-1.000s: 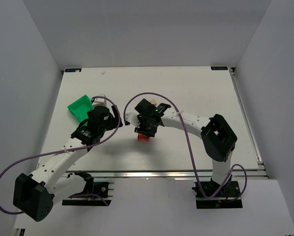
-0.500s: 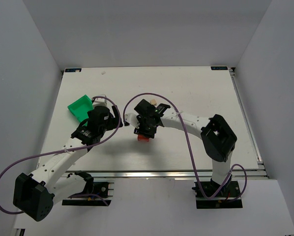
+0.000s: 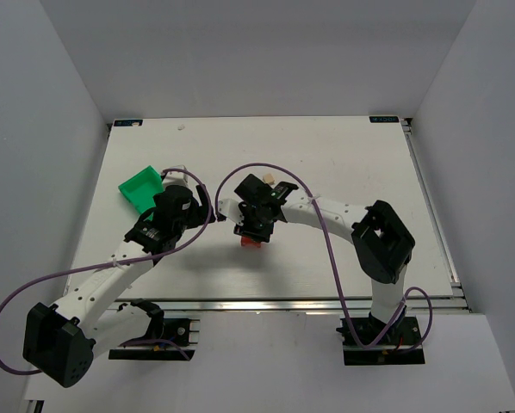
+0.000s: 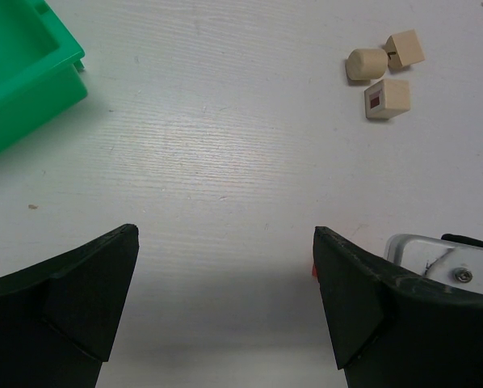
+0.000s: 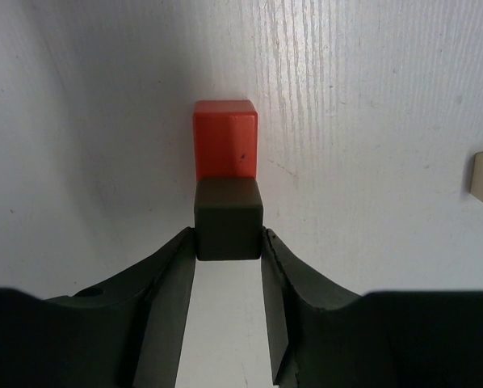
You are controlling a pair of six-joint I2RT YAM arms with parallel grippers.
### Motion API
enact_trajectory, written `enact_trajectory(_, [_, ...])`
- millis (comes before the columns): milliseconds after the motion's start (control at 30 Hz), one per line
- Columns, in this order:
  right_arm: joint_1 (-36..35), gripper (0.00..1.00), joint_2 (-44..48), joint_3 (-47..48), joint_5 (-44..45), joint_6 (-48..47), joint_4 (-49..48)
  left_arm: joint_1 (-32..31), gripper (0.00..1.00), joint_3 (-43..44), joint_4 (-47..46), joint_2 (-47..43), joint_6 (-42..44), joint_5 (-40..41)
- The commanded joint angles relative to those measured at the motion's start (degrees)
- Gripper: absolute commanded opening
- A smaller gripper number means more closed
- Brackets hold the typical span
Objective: Build the wood block tower
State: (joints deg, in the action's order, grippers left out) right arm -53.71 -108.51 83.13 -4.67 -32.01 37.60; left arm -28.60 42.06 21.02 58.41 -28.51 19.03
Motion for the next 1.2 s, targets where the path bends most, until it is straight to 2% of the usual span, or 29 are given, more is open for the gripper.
enact_trajectory(0, [-0.3, 0.43, 0.8, 1.7, -1.2, 0.1, 0.3, 0.2, 0.98, 1.3, -0.3, -1.2, 0.3, -0.4])
enact_trajectory(200, [-0.4, 0.43, 0.9, 1.8, -1.0, 0.4, 0.0, 0.2, 0.98, 1.2, -0.4, -1.2, 0.5, -0.9])
enact_trajectory(433, [-0.3, 0.54, 1.3, 1.9, -0.4, 1.0, -1.3, 0.2, 0.98, 1.3, -0.6, -1.0, 0.6, -1.4])
enact_trajectory(533, [-0.1, 0.67, 2.7, 2.1, -1.8, 0.8, -3.0, 0.2, 0.98, 1.2, -0.6, -1.1, 0.7, -1.4])
enact_trajectory(600, [-0.1, 0.69, 4.9, 1.9, -2.5, 0.0, -4.0, 0.2, 0.98, 1.2, -0.8, -1.3, 0.7, -1.6])
enact_trajectory(733, [0.2, 0.89, 9.3, 1.1, -3.8, -0.2, -6.8, 0.2, 0.98, 1.2, -0.8, -1.7, 0.6, -2.5])
enact_trajectory(900, [3.6, 0.89, 14.2, -2.6, -1.1, 2.6, -14.5, 0.2, 0.98, 1.7, 0.3, -1.8, -1.2, -2.4])
enact_trajectory(1000, [6.6, 0.89, 12.6, -1.0, 2.8, 9.8, -17.6, 0.1, 0.98, 1.6, 0.6, -1.9, -1.6, -2.7])
enact_trajectory(1033, [8.8, 0.9, 11.8, -0.2, 6.7, 14.9, -18.5, 0.2, 0.98, 1.7, 0.7, -2.0, -2.1, -2.4])
enact_trajectory(1167, [12.3, 0.89, 3.3, 6.7, 11.6, 26.7, -15.4, 0.2, 0.98, 1.7, 1.4, -2.2, -2.8, -1.1])
